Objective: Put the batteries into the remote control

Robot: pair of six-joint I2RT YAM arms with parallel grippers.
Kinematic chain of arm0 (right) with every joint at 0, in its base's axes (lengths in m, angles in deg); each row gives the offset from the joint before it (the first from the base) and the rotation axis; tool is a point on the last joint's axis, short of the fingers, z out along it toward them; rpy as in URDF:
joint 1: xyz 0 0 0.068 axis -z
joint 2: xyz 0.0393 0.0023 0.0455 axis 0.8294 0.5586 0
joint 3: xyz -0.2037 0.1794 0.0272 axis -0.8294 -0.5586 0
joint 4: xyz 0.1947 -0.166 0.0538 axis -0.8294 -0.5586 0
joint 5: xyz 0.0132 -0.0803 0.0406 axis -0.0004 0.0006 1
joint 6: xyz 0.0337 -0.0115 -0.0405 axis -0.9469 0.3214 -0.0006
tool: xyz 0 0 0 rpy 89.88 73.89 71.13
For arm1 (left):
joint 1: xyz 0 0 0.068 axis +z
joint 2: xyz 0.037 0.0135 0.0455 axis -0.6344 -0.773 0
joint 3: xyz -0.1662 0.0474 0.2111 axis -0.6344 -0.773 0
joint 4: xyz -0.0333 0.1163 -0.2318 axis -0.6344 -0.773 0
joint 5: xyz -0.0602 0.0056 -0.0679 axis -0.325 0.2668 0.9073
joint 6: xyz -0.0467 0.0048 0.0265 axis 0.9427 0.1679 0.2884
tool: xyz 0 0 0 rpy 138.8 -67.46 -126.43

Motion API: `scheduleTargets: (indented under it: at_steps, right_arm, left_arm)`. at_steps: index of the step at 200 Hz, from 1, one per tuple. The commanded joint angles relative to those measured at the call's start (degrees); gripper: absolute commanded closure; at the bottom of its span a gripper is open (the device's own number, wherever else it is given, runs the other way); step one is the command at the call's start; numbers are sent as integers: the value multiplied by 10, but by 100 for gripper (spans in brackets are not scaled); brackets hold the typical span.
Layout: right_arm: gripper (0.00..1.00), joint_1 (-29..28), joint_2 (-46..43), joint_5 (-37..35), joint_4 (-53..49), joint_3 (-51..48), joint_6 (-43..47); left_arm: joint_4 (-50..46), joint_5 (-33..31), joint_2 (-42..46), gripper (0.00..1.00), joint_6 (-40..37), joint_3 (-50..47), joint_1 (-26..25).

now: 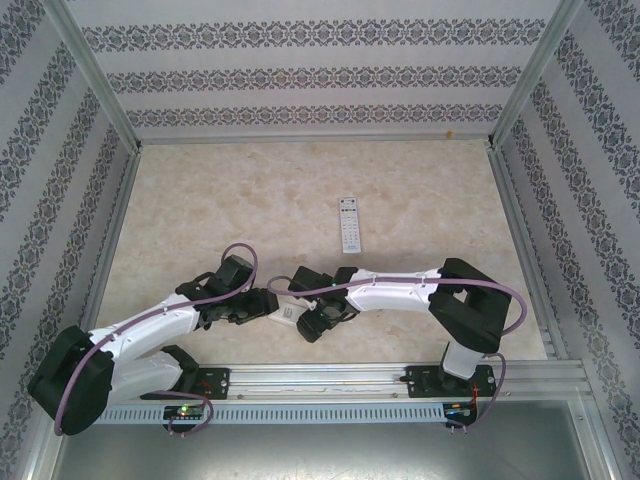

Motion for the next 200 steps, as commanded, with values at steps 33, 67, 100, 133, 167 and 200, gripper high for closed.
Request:
scheduleTargets:
  at_steps: [33, 67, 100, 133, 167, 200]
  right_arm:
    - [32, -9, 9, 21, 5, 6, 38]
    - [15, -3, 0, 10, -30, 19, 101]
    - [13, 0, 14, 38, -38, 35, 145]
    - [21, 3, 41, 65, -35, 47, 159]
    - [29, 13, 48, 102, -29, 49, 161]
    - [37, 20, 40, 110, -35, 47, 162]
  left_arm:
    - [-6, -13, -8, 44, 4, -11, -7]
    - [-4, -12, -1, 44, 2, -14, -7]
    - [-7, -16, 6, 44, -3, -15, -7]
    - [-4, -17, 9, 44, -2, -16, -7]
    - [-4, -18, 8, 44, -5, -16, -7]
    - [-1, -18, 6, 43, -6, -18, -7]
